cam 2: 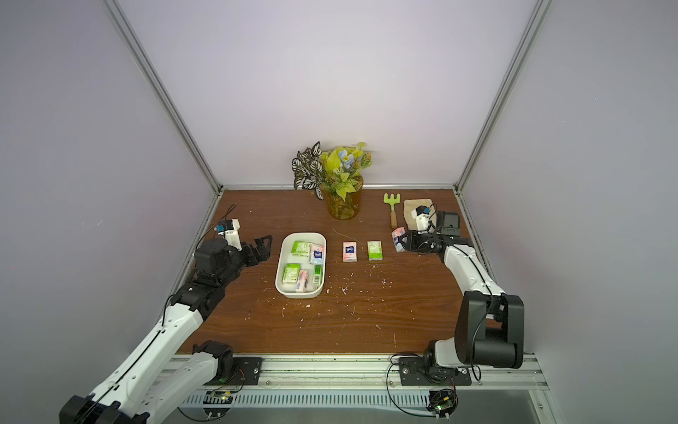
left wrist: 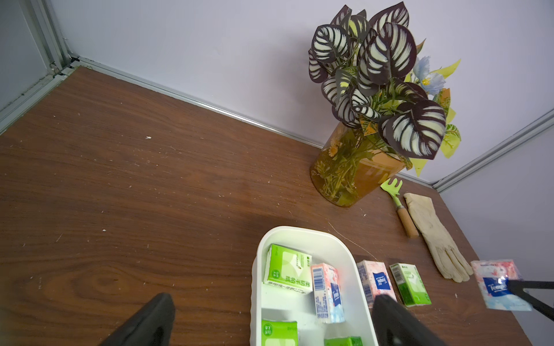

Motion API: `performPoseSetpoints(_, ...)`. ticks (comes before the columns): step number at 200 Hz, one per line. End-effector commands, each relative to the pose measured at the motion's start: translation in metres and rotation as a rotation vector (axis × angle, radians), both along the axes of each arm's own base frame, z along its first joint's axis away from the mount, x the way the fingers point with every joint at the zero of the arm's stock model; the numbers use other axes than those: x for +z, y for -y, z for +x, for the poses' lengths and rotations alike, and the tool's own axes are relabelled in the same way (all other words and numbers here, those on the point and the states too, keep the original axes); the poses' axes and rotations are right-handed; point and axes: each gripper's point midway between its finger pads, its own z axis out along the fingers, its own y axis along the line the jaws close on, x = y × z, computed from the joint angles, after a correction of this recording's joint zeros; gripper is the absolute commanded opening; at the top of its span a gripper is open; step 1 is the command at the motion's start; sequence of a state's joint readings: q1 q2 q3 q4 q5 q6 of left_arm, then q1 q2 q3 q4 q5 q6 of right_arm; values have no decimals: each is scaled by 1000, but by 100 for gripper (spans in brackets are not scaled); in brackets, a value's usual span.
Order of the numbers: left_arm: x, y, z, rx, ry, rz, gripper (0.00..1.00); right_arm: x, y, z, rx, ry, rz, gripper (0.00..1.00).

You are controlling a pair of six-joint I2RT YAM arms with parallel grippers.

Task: Take the pocket tissues out of the storage box
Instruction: Place the pocket tissues at the center of the board.

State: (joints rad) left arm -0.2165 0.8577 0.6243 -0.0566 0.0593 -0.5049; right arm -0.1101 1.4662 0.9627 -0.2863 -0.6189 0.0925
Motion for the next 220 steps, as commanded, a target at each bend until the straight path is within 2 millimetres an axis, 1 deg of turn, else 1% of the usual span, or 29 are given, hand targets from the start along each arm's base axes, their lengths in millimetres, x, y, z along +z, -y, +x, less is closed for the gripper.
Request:
performPoseSetpoints(1,13,-2,4,3,17,-1,99,-5,0,1,60,-14,90,15)
performPoseSetpoints(36,9,0,7,-1,3,-2,99,-32,-5,5,75,-91,153,15)
performPoseSetpoints(59,7,0,8,0,-3,-3,99,-40,-4,11,61,-99,160,16)
performPoseSetpoints(80,4,0,7,-1,-12,-2,99,-43,-6,16,52,-104,203,16)
performPoseSetpoints(109,1,0,6,1,-20,0,99,-61,-5,15,20,-158,211,17)
performPoseSetpoints(154,-2,-1,5,6,-25,-2,99,-65,-6,22,-22,-136,270,18)
performPoseSetpoints(190,-5,-3,3,13,-30,-3,99,-78,-5,20,-40,-174,271,18)
performPoseSetpoints(220,-4,-4,3,16,-27,2,99,-89,-2,18,-65,-200,254,20)
